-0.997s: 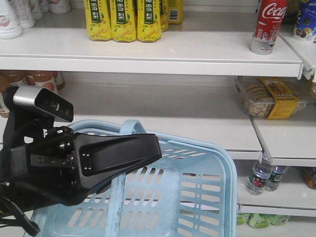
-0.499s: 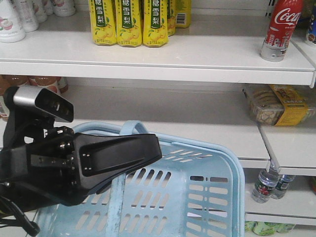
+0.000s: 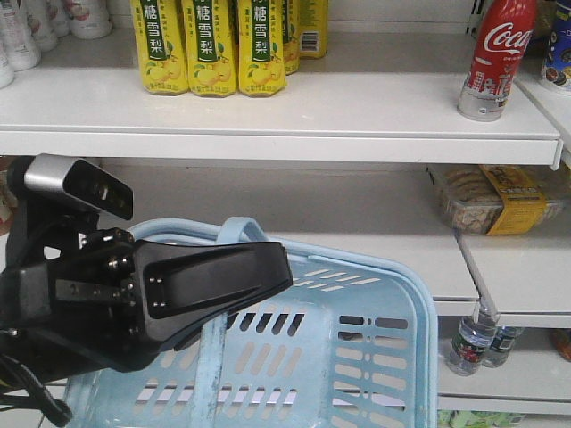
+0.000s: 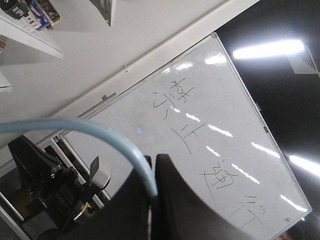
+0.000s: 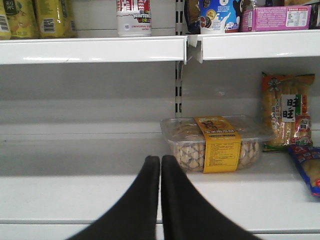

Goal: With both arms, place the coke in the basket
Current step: 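Drive closer to the Coca-Cola bottle shelf, basket held in left gripper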

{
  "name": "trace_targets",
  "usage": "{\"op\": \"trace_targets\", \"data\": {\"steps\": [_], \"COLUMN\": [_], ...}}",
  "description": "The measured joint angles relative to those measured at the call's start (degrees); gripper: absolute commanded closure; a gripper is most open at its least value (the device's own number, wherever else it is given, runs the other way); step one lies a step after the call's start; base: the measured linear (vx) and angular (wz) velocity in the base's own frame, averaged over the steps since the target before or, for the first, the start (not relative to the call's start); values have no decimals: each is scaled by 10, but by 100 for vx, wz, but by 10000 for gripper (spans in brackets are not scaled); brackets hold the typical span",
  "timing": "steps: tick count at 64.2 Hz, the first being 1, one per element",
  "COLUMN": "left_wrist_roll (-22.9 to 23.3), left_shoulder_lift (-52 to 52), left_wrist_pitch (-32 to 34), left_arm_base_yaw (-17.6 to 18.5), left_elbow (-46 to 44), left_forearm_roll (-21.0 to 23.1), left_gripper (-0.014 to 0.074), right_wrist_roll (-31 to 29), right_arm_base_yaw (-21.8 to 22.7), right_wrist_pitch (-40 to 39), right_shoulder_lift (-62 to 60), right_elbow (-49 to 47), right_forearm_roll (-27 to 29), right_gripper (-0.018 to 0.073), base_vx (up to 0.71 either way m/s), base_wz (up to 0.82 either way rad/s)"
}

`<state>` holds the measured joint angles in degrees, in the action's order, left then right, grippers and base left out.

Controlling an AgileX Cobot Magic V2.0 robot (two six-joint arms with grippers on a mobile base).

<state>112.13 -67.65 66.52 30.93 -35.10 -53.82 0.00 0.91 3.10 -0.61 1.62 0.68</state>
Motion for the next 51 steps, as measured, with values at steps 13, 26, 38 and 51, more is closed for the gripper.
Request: {"op": "trace_targets", "data": {"steps": [13,26,38,51], "left_wrist_roll": [0,0,0,0], "left_shoulder_lift": [0,0,0,0], "left_wrist_pitch": [0,0,0,0], "left_arm_base_yaw": [0,0,0,0], "left_elbow": [0,0,0,0], "left_forearm_roll": [0,0,0,0], "left_gripper": [604,604,604,604], "right_wrist_roll": [0,0,0,0], "right_arm_base_yaw": [0,0,0,0], "right_wrist_pitch": [0,0,0,0], "right_shoulder_lift": [0,0,0,0], "right_elbow": [0,0,0,0], "right_forearm_roll": [0,0,0,0], "right_gripper": [564,564,564,564], "base_vx": [5,4,3,4], "base_wz": [-5,-3,-4,-5]}}
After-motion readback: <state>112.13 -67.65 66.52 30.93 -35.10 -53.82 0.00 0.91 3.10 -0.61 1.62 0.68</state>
